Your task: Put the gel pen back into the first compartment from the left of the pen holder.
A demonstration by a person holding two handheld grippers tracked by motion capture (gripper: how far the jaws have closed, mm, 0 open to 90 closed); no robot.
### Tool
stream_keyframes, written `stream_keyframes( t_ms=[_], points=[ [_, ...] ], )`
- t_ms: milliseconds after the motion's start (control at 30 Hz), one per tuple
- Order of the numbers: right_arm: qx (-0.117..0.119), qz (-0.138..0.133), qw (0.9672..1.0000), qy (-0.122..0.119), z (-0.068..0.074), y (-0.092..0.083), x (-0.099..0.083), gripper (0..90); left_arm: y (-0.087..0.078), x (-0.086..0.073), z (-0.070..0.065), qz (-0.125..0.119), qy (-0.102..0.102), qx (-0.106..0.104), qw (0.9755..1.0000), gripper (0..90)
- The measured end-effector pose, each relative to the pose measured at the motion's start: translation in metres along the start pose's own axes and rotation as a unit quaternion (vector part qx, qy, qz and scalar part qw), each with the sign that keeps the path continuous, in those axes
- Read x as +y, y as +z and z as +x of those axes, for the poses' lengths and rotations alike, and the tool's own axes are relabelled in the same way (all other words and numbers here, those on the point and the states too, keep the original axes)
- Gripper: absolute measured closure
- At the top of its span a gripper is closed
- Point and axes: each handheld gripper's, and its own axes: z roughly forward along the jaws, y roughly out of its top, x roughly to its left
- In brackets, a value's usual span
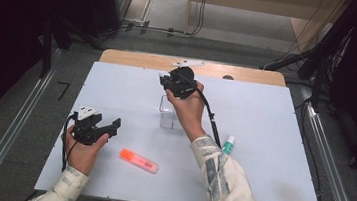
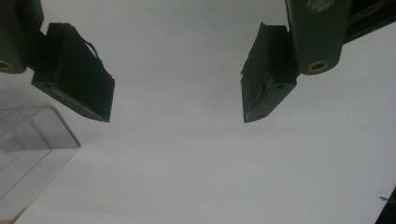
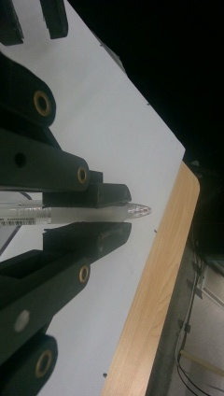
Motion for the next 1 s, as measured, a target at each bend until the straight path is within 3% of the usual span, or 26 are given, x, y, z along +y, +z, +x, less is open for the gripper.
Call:
stream_keyframes(
  t_ms=[1000],
  points=[
    [0.003, -0.011, 0.9997, 0.022, 0.000, 0.017, 0.014, 79.1, 0.000, 0.000, 0.002, 0.000, -0.002, 0.000, 1.0000, 26.1]
  ],
)
